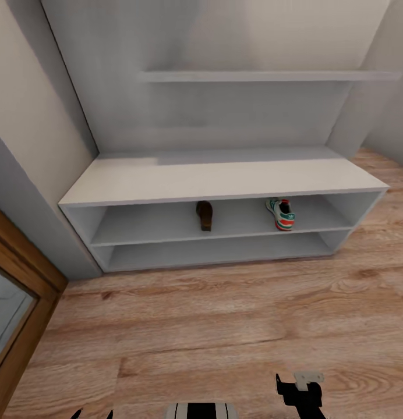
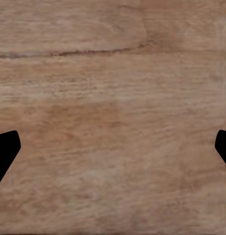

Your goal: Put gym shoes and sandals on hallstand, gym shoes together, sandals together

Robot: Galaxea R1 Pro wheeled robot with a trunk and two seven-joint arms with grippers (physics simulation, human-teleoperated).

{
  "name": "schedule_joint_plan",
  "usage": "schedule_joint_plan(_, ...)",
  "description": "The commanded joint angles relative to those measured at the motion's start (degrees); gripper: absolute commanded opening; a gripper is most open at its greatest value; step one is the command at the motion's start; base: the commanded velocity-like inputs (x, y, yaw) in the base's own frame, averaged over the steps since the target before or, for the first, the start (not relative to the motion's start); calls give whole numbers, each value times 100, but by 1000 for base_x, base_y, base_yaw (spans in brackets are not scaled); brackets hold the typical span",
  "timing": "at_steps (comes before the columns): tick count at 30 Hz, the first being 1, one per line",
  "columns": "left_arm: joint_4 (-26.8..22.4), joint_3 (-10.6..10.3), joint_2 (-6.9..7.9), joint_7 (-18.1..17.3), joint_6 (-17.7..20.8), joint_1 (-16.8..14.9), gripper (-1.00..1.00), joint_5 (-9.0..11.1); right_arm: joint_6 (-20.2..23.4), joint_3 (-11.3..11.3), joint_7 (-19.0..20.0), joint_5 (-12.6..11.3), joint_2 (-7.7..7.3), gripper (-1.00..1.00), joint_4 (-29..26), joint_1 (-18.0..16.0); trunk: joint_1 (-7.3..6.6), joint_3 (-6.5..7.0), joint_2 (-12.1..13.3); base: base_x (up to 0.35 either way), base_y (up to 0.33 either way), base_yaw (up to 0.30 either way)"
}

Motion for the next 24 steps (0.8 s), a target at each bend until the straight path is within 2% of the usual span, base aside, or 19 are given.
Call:
schedule_joint_plan(1,3,19,-3,-60,-1,-1,100,53,-16,-4,-25,13,-15,100,7,-2,-1,1,-1,0,0,-259)
schedule_joint_plan(7,4,19,-3,-60,-3,-1,100,63,-22,-2,-25,-133,-139,100,7,8,-1,32,-1,0,0,-260)
schedule_joint_plan(14,4,17,-10,-60,-5,-1,100,76,-24,7,-12,-279,-178,100,6,13,-1,69,-1,0,0,-261)
schedule_joint_plan(24,4,29,1,-51,9,-1,100,78,-24,10,-14,-285,-172,100,7,13,-27,338,12,0,0,-263)
